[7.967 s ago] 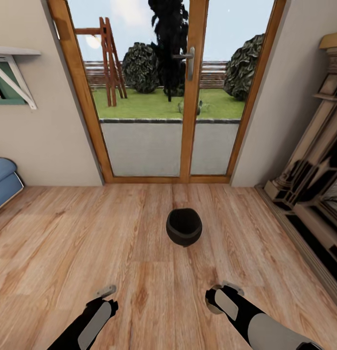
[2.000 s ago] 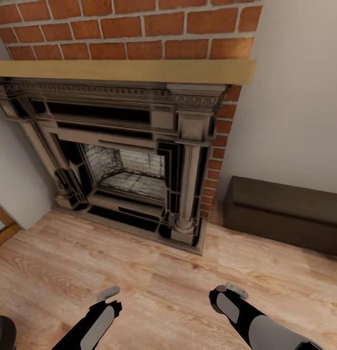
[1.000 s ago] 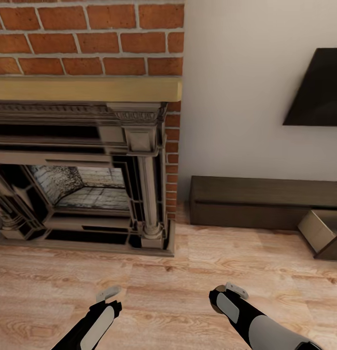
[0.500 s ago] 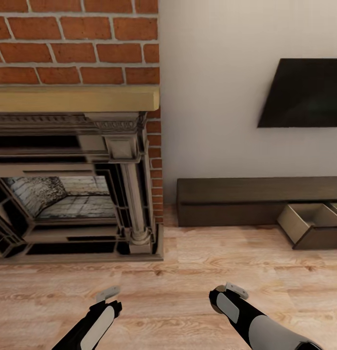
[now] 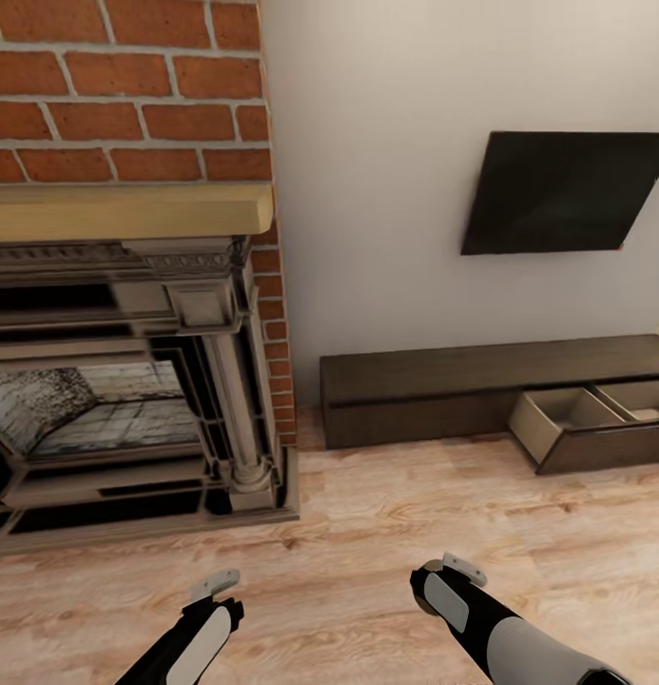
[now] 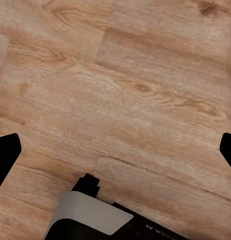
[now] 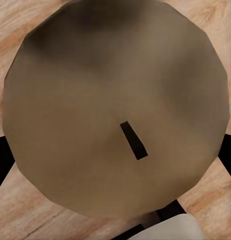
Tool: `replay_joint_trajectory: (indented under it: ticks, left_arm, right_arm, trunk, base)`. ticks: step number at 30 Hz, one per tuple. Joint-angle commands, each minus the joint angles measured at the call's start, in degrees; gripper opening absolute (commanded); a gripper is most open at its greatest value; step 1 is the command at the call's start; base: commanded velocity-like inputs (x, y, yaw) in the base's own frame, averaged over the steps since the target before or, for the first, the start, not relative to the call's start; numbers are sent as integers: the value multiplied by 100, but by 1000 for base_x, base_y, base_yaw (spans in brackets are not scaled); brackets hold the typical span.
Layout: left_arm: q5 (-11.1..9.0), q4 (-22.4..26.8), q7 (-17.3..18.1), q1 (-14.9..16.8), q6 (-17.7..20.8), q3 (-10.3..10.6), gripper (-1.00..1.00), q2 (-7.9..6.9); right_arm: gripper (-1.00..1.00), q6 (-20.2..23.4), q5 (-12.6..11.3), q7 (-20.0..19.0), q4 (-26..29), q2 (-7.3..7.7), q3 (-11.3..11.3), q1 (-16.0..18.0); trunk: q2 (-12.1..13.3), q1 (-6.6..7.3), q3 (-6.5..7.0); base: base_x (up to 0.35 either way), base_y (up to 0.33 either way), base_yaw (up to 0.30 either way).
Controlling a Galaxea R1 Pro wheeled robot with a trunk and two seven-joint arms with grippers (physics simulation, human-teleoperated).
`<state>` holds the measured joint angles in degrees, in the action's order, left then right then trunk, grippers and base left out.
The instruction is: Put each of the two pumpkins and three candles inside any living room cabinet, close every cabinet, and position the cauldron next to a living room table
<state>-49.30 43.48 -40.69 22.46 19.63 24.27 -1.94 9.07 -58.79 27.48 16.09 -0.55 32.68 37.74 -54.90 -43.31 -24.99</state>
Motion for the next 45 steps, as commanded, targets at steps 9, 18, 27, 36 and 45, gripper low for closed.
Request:
replay_joint_trajectory:
  ticks: [9, 18, 27, 36, 45]
  left_arm:
    - [-13, -227, 163, 6, -2, 49, 100, 9]
    - [292, -253, 420, 8, -7, 43, 100, 18]
    - [295, -253, 422, 4, -421, 154, 100, 10]
    - [299, -253, 422, 4, -451, 209, 100, 12]
    - [299, -253, 422, 4, -451, 210, 100, 10]
  right_arm:
    - [-100, 33, -11, 18, -93, 0, -70, 6]
    - [-100, 33, -16, 9, -114, 3, -152, 6]
    - [-100, 33, -13, 12, -113, 3, -152, 6]
    - [-100, 33, -18, 4, -114, 6, -156, 6]
    - [-100, 33, -18, -5, -115, 20, -156, 6]
  trunk:
    - [358, 198, 226]
    - [679, 373, 442]
    - [679, 373, 510]
    - [679, 373, 546]
    - [679, 373, 582]
  base:
    - [0, 0, -188]
    - [0, 0, -180]
    - [0, 0, -167]
    - [0, 0, -93]
    - [0, 0, -241]
